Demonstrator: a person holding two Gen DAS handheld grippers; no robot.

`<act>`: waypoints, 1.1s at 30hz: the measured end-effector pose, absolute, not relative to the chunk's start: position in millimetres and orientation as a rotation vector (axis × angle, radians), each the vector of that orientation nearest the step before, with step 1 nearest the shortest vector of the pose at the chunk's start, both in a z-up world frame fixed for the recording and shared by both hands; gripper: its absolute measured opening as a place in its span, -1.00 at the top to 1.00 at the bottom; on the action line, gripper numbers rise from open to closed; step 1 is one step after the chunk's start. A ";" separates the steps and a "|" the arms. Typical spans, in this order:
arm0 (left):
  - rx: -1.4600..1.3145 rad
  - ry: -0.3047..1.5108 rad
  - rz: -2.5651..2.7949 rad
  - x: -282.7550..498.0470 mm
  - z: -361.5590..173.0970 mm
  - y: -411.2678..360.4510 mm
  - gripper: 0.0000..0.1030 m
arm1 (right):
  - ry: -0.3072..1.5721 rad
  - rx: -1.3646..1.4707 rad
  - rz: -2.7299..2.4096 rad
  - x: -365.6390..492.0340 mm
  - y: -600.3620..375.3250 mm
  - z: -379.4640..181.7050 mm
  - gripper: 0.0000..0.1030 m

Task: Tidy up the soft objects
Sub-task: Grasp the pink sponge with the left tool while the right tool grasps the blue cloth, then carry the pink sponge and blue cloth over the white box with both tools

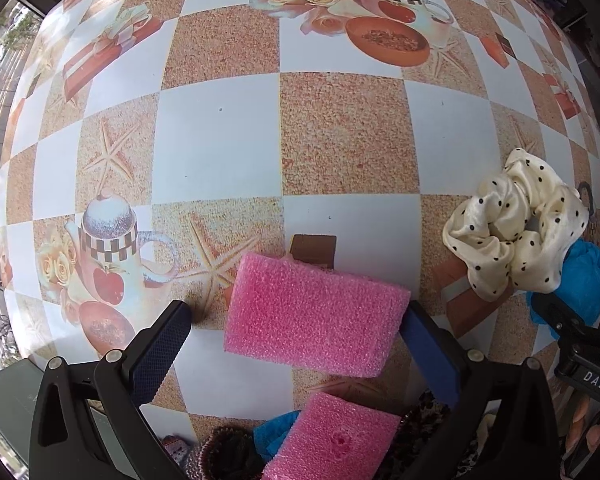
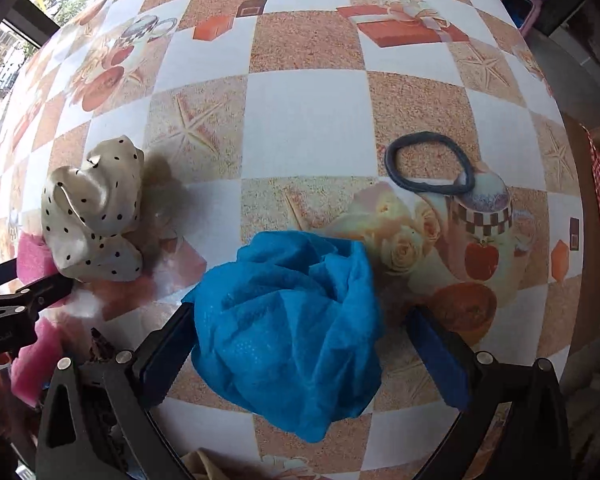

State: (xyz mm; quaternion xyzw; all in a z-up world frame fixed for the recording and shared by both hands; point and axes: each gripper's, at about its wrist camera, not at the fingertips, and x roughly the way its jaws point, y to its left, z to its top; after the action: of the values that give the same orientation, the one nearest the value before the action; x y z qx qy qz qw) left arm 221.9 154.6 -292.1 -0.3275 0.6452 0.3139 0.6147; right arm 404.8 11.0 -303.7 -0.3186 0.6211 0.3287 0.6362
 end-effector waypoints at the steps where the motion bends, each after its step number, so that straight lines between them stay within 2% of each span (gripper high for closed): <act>1: -0.756 1.486 0.725 222.0 -292.6 155.0 -1.00 | 1.407 -0.730 0.751 402.4 13.4 -304.4 -1.00; 7: -0.761 1.476 0.748 221.9 -291.9 154.0 -0.98 | 1.428 -0.774 0.778 401.3 1.5 -304.8 -1.00; 9: -0.744 1.459 0.735 223.7 -286.9 150.9 -0.83 | 1.439 -0.754 0.799 402.2 2.9 -301.7 -0.98; 11: -0.694 1.435 0.712 228.8 -278.1 146.2 -0.47 | 1.412 -0.734 0.815 402.9 2.8 -295.3 -0.67; 12: -0.666 1.445 0.709 230.8 -275.6 143.8 -0.47 | 1.395 -0.744 0.823 403.1 7.5 -290.3 -0.55; 14: -0.650 1.444 0.700 232.5 -271.7 141.2 -0.46 | 1.362 -0.761 0.864 399.5 11.3 -283.3 0.15; 15: -0.657 1.428 0.704 231.5 -267.8 140.5 -0.46 | 1.373 -0.745 0.893 401.9 10.7 -276.9 0.25; 28: -0.608 1.259 0.750 191.3 -172.5 125.3 -0.46 | 1.339 -0.657 1.033 351.6 16.6 -190.6 0.25; 33: -0.614 1.215 0.743 168.5 -149.3 111.9 -0.46 | 1.340 -0.655 1.089 341.9 -1.4 -176.8 0.25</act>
State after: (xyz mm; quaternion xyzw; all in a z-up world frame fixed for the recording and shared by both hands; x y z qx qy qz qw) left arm 168.5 111.9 -149.3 -0.2773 0.5483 0.3352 0.7142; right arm 341.9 -1.4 -176.8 -0.2827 0.5790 0.4702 0.6032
